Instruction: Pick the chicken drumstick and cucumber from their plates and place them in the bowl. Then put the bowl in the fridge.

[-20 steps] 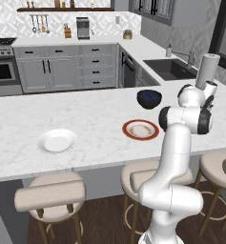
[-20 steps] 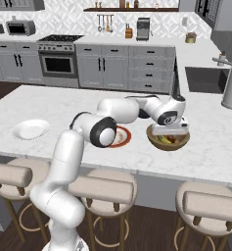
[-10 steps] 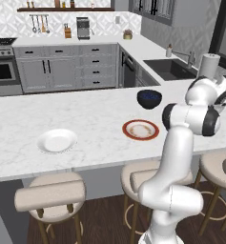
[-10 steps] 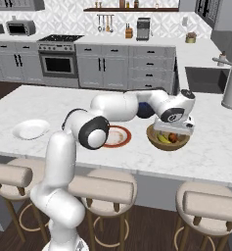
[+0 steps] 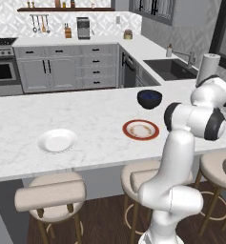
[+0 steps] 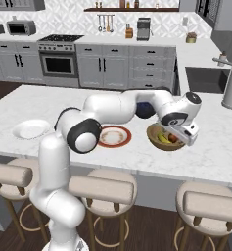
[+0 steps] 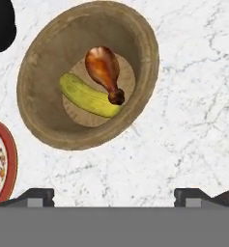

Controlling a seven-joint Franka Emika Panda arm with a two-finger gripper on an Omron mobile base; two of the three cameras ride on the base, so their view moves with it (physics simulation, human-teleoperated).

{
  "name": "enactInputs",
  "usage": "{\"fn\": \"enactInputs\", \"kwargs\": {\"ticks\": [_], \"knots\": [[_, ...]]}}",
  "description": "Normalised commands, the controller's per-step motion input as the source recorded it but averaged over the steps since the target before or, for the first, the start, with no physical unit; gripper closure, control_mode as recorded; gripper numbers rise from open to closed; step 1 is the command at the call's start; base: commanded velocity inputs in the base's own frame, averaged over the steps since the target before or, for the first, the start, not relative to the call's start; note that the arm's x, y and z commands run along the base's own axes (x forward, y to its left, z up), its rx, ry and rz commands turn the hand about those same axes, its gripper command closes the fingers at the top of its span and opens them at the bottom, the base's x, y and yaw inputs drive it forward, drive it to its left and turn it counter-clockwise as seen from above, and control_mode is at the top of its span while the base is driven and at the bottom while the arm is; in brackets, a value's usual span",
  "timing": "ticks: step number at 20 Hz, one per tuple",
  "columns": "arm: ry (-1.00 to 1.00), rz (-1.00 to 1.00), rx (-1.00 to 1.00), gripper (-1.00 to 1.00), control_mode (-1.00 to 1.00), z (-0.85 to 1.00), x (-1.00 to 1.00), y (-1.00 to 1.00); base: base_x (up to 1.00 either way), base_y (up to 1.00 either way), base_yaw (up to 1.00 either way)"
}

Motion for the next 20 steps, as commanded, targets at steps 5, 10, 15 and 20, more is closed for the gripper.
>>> {"fn": "enactInputs", "kwargs": {"ticks": [5,10,15,20], "knots": [[0.13,-0.75,0.14,-1.0,-1.0,0.0,-0.11,0.26,0.0,0.0,0.0],[0.14,-0.71,0.17,-1.0,-1.0,0.0,0.0,0.11,0.0,0.0,0.0],[0.02,-0.49,0.22,-1.0,-1.0,-0.21,0.24,0.0,0.0,0.0,0.0],[0.0,-0.03,0.2,-1.0,-1.0,-0.45,0.66,-0.12,0.0,0.0,0.0]]}}
